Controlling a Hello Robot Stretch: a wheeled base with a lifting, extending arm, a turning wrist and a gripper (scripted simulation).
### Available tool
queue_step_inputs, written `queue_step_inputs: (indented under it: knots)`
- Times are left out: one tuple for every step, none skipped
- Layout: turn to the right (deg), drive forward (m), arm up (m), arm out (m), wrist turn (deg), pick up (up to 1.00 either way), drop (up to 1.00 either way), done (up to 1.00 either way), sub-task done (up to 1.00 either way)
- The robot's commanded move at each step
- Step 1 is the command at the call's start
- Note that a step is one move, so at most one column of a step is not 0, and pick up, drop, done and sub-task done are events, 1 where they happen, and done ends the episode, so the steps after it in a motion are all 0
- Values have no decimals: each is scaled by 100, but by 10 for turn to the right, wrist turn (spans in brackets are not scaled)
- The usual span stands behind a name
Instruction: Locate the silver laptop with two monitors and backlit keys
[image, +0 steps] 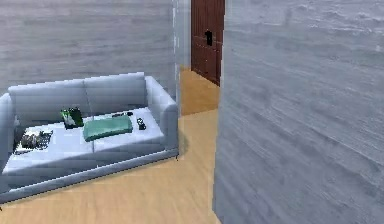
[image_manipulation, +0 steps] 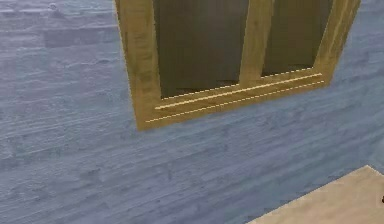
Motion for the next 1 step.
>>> queue_step_inputs:
  knots:
    - [90, 0, 0, 0, 0, 0, 0, 0, 0]
